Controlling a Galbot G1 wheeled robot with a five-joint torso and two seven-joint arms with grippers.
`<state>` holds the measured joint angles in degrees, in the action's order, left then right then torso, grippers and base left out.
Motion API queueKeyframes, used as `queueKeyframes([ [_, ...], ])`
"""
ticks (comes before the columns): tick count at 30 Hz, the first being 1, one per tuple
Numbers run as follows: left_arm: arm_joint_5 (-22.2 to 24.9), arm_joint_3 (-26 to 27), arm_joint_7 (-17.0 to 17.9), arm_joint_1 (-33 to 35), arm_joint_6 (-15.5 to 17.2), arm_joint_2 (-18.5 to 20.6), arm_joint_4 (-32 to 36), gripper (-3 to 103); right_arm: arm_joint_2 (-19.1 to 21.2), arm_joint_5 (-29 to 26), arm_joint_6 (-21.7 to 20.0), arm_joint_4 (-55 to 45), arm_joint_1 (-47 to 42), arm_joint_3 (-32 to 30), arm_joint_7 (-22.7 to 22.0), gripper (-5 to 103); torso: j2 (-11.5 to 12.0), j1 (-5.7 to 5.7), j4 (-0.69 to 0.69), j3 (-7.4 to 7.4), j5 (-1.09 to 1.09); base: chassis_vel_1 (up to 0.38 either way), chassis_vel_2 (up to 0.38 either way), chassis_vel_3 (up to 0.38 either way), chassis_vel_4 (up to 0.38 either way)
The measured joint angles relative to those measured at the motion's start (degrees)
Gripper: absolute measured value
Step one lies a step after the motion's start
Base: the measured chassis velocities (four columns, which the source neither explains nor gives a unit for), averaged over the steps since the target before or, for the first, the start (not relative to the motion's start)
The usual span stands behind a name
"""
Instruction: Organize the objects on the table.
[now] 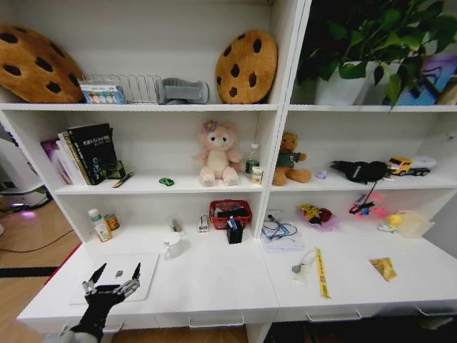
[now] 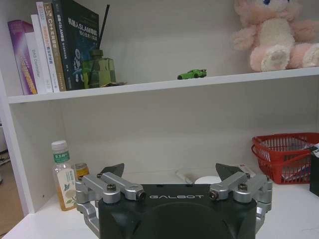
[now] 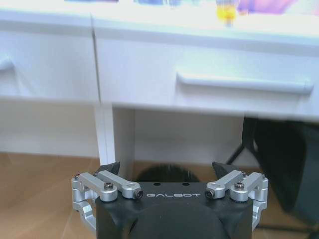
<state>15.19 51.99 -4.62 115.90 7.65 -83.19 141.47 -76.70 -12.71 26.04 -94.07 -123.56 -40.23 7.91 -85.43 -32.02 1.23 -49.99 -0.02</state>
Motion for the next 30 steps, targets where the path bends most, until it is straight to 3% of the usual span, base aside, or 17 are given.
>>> queueKeyframes([
  [3, 0.00, 0.00, 0.00, 0.00, 0.00, 0.00, 0.00, 100, 0.00, 0.40, 0.99, -7.14, -4.10, -0.74, -0.35, 100, 0.00, 0.00, 0.00, 0.00, 0.02, 0.000, 0.000, 0.000, 0.000],
  [5, 0.00, 0.00, 0.00, 0.00, 0.00, 0.00, 0.00, 100, -0.61, 0.97, 1.86, -13.87, -6.82, -1.03, -4.27, 100, 0.00, 0.00, 0.00, 0.00, 0.01, 0.000, 0.000, 0.000, 0.000],
  [10, 0.00, 0.00, 0.00, 0.00, 0.00, 0.00, 0.00, 100, -1.40, -0.01, 1.32, -23.00, -8.11, -2.58, -7.43, 100, 0.00, 0.00, 0.01, 0.00, 0.01, 0.000, 0.000, 0.000, 0.000],
  [16, 0.00, 0.00, 0.00, 0.00, 0.00, 0.00, 0.00, 100, -1.36, -4.09, -4.63, -33.85, -4.28, -8.21, -7.75, 100, 0.01, 0.00, 0.00, -0.01, 0.01, 0.000, 0.000, 0.000, 0.000],
  [20, 0.00, 0.00, 0.00, 0.00, 0.00, 0.00, 0.00, 100, 0.25, -9.19, -12.40, -38.09, 3.54, -12.04, -7.49, 100, 0.02, 0.00, 0.01, -0.01, 0.03, 0.000, 0.000, 0.000, 0.000],
  [21, 0.00, 0.00, 0.00, 0.00, 0.00, 0.00, 0.00, 100, 0.25, -9.19, -12.40, -38.09, 3.54, -12.04, -7.49, 100, 0.02, 0.00, 0.01, -0.01, 0.03, 0.000, 0.000, 0.000, 0.000],
  [27, 0.00, 0.00, 0.00, 0.00, 0.00, 0.00, 0.00, 100, 3.14, -15.52, -23.13, -41.46, 11.67, -12.52, -10.10, 100, 0.02, 0.00, 0.01, -0.01, 0.02, 0.000, 0.000, 0.000, 0.000],
  [30, 0.00, 0.00, 0.00, 0.00, 0.00, 0.00, 0.00, 100, 3.26, -15.64, -24.04, -41.49, 12.56, -11.60, -10.26, 100, 0.02, 0.00, 0.01, -0.01, 0.02, 0.000, 0.000, 0.000, 0.000],
])
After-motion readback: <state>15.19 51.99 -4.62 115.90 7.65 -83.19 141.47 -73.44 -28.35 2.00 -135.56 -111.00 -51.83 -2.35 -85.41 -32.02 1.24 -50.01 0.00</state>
